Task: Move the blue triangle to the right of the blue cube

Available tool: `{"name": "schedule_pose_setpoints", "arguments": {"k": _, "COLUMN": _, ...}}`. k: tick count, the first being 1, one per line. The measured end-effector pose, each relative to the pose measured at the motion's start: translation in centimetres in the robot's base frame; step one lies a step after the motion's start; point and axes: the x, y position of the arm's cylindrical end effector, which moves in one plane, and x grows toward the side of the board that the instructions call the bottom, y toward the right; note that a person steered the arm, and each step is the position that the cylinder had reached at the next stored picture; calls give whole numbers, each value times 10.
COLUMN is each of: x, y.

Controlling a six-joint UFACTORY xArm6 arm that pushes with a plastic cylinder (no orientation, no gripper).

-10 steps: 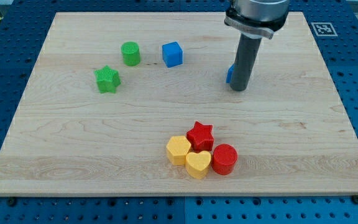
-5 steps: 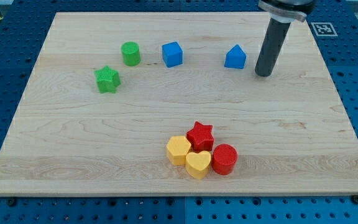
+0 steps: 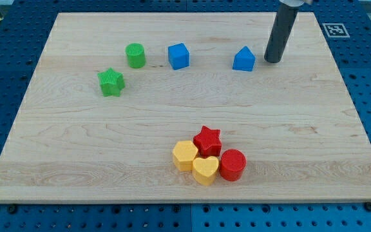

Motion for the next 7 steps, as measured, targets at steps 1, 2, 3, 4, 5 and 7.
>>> {"name": "schedule_pose_setpoints", "arguments": {"k": 1, "x": 7, "y": 1}}
{"name": "schedule_pose_setpoints", "arguments": {"k": 2, "x": 14, "y": -12}}
{"name": "schedule_pose_setpoints", "arguments": {"k": 3, "x": 14, "y": -15}}
{"name": "schedule_pose_setpoints", "arguments": {"k": 4, "x": 14, "y": -30}}
{"name": "schedule_pose_setpoints", "arguments": {"k": 5, "x": 14, "y": -52}}
{"name": "schedule_pose_setpoints", "arguments": {"k": 7, "x": 12, "y": -70}}
